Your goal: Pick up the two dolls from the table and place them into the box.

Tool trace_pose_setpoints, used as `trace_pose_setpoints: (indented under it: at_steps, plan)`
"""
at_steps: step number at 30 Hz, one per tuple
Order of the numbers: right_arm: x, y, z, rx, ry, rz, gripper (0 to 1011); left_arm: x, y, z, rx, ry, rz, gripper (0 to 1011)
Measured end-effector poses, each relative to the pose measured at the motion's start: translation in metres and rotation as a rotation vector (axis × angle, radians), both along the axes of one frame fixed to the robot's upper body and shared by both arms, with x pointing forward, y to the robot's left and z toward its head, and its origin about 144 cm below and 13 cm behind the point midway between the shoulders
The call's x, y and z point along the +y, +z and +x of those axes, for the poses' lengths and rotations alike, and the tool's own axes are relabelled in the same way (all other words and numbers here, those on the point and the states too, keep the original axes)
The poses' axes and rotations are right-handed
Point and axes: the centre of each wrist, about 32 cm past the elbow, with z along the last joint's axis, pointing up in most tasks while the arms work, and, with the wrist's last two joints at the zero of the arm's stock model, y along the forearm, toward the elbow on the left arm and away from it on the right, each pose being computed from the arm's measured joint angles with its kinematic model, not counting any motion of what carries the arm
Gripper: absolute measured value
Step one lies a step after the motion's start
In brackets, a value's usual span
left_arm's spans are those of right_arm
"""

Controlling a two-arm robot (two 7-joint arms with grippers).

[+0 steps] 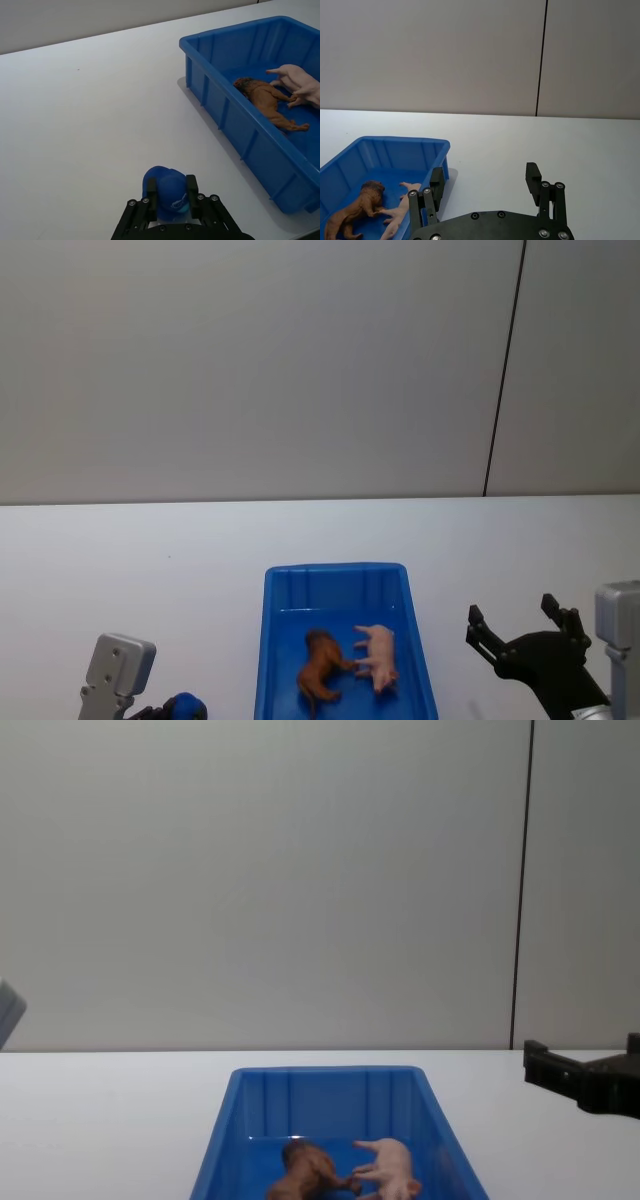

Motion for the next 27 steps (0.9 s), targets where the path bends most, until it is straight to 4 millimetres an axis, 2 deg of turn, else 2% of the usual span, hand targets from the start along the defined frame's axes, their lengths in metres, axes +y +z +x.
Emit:
trace_pose_setpoints:
  at_steps: [1,4,16,27]
  plan:
    - [0.000,0.000,0.000,0.000,0.000,0.000,1001,0.000,0.000,0.000,-0.001,0.000,0.001,340]
    - [0.000,0.000,0.000,0.000,0.000,0.000,1001,0.000,0.000,0.000,-0.014,-0.002,0.005,307]
    - [0.000,0.000,0.000,0.000,0.000,0.000,1001,-0.003,0.009,0.001,-0.125,-0.024,0.024,242]
    - [0.000,0.000,0.000,0.000,0.000,0.000,1001,-0.008,0.028,0.006,-0.281,-0.098,0.031,190]
